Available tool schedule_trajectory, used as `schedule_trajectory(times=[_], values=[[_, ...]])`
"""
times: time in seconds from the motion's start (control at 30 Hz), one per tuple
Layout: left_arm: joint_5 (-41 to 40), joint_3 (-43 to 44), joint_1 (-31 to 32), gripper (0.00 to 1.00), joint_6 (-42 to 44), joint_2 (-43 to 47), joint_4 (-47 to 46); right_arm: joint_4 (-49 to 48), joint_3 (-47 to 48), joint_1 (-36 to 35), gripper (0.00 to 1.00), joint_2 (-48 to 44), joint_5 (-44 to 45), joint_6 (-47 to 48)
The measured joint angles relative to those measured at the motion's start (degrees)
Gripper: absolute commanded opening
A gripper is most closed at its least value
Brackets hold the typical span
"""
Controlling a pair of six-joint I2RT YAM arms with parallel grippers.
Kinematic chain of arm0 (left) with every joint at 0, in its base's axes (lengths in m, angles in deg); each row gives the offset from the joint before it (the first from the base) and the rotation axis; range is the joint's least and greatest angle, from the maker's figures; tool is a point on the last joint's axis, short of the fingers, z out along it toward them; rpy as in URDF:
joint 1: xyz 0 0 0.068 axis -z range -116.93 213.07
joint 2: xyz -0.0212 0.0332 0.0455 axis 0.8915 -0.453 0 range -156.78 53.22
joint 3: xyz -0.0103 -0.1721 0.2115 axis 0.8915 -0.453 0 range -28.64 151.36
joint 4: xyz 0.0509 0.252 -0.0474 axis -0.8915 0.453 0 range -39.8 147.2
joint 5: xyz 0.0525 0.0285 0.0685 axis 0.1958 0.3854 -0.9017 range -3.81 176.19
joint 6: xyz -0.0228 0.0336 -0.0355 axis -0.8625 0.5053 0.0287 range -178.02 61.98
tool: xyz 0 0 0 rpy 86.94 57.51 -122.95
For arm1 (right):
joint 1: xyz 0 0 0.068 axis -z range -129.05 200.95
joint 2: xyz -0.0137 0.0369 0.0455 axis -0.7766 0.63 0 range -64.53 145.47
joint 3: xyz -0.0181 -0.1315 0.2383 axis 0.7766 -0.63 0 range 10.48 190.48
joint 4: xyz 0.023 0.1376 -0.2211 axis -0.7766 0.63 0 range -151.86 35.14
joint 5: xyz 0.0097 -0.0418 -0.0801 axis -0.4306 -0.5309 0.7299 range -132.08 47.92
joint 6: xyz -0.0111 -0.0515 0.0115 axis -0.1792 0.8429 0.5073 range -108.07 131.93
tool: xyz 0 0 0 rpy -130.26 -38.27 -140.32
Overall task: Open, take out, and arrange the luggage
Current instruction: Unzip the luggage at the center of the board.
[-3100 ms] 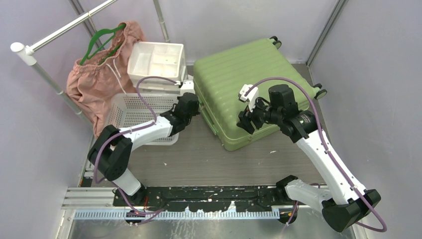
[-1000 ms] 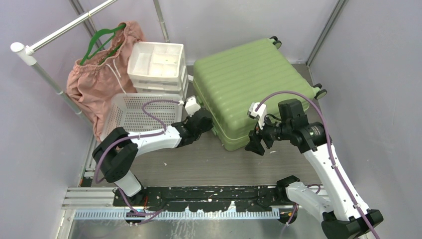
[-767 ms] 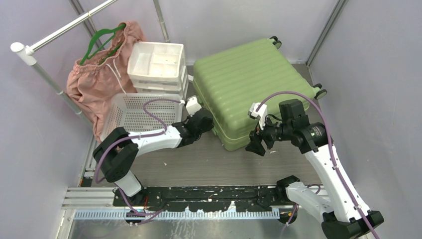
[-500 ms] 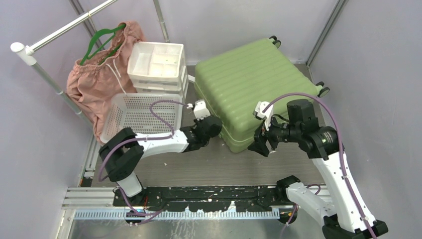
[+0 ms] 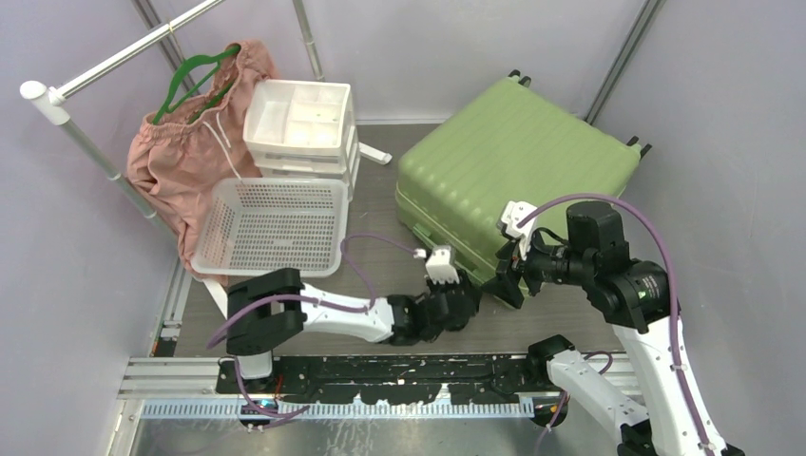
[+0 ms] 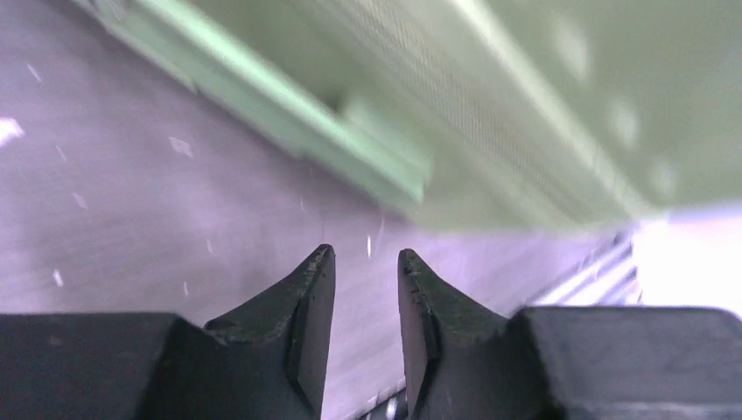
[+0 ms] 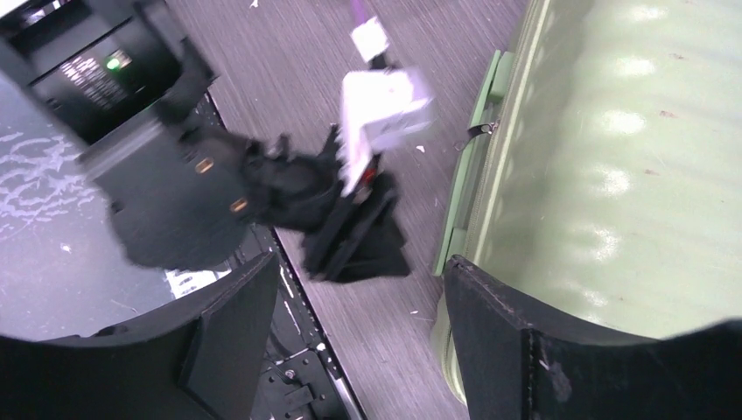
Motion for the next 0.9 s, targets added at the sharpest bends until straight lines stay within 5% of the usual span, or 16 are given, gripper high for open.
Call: schedule_trajectory(times=[0.43,0.57,0.63,0.9], values=[[10.9,-14.4,5.9,0.46,9.2,12.7,-0.1,-0.5,-2.9,2.0,0.75,-0.8,0.2,-1.0],[11.6,-19.8,6.3,0.79,17.6,21.2,0.9,-1.4,-5.7,2.0,0.75,-1.0,-2.1,-0.8],[11.3,-21.1,6.1,0.83,22.9,25.0,1.9,-1.4,-6.9,2.0,0.75,-1.0,-4.0,-0.4],[19.3,-28.9,-8.0,0.78,38.5,34.9,-8.0,-2.8,-11.1,2.0,0.74,-1.0,-9.5,2.4]])
